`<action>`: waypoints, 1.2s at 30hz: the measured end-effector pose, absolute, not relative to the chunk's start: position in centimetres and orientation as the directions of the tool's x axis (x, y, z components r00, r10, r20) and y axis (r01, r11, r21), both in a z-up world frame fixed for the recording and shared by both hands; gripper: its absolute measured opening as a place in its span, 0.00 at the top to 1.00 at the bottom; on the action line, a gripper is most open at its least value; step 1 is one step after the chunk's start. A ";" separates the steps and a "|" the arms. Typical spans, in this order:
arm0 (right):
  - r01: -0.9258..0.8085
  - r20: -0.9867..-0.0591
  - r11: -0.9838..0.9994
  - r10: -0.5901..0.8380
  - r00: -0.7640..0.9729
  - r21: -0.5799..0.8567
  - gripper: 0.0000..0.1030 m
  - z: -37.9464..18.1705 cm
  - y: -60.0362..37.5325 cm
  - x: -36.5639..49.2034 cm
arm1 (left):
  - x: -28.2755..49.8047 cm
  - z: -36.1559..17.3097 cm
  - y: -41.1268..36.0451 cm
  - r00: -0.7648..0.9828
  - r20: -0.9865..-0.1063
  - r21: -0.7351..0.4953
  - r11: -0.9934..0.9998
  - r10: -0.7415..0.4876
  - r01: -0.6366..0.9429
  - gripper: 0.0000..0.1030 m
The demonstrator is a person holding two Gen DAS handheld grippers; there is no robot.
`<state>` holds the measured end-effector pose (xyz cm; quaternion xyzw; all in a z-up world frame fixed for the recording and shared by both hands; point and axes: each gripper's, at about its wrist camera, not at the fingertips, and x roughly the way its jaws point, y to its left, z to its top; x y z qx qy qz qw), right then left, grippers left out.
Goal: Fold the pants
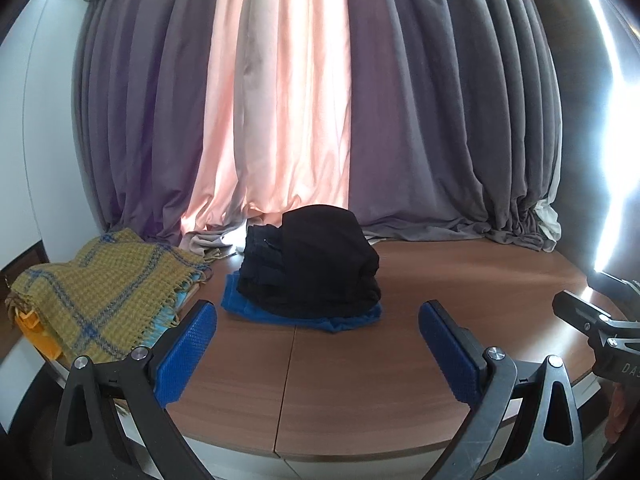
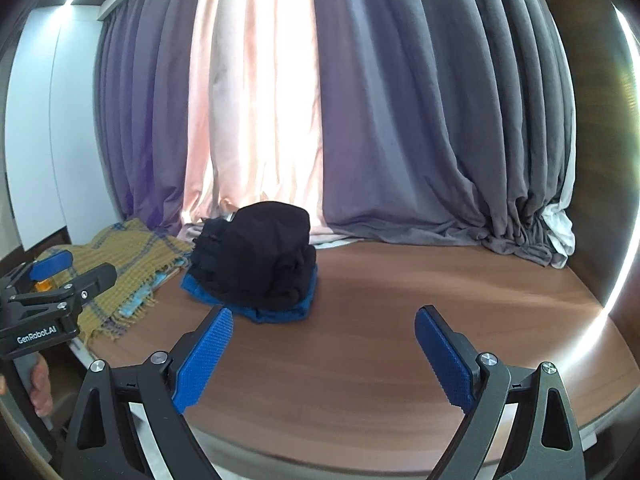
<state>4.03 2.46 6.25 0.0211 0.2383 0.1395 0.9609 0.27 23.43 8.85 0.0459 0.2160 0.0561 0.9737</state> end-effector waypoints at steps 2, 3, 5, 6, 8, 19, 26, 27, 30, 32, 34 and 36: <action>-0.256 -0.452 0.960 0.278 0.848 0.109 0.09 6.2 2.0 3.3 | -0.3 8.9 23.1 0.902 -0.415 0.111 0.990 0.122 -0.083 0.00; -0.257 -0.452 0.960 0.278 0.848 0.110 0.09 6.2 1.9 3.0 | -0.7 9.0 22.9 0.903 -0.412 0.110 0.991 0.119 -0.080 0.00; -0.253 -0.448 0.961 0.276 0.850 0.111 0.09 6.3 1.6 2.3 | -1.1 9.1 22.6 0.906 -0.407 0.114 0.991 0.116 -0.075 0.00; -0.250 -0.447 0.962 0.273 0.852 0.110 0.09 6.3 1.4 2.1 | -1.2 9.2 22.4 0.907 -0.405 0.116 0.990 0.116 -0.075 0.00; -0.246 -0.442 0.963 0.270 0.856 0.110 0.09 6.4 1.1 1.5 | -1.7 9.2 22.1 0.909 -0.401 0.117 0.991 0.111 -0.069 0.00; -0.209 -0.438 0.972 0.236 0.867 0.109 0.09 6.6 -0.1 -0.2 | -2.3 9.3 20.9 0.910 -0.407 0.121 0.992 0.079 -0.032 0.00; -0.193 -0.436 0.975 0.221 0.872 0.108 0.09 6.8 -0.5 -0.7 | -2.6 9.3 20.7 0.909 -0.411 0.114 0.993 0.065 -0.019 0.00; -0.192 -0.436 0.976 0.219 0.873 0.107 0.09 6.8 -0.5 -0.7 | -2.6 9.2 20.7 0.909 -0.413 0.114 0.993 0.064 -0.018 0.00; -0.190 -0.437 0.976 0.219 0.872 0.108 0.09 6.9 -0.6 -0.9 | -2.7 9.1 20.7 0.906 -0.418 0.112 0.994 0.062 -0.016 0.00; -0.190 -0.437 0.976 0.217 0.873 0.106 0.09 7.0 -0.7 -0.9 | -2.8 9.1 20.6 0.906 -0.417 0.116 0.993 0.070 -0.023 0.00; -0.189 -0.436 0.976 0.216 0.873 0.106 0.09 7.0 -0.6 -0.9 | -2.9 9.2 20.4 0.905 -0.417 0.123 0.992 0.081 -0.032 0.00; -0.189 -0.438 0.976 0.217 0.873 0.106 0.09 7.0 -0.7 -0.9 | -3.0 9.1 20.4 0.904 -0.418 0.127 0.991 0.085 -0.035 0.00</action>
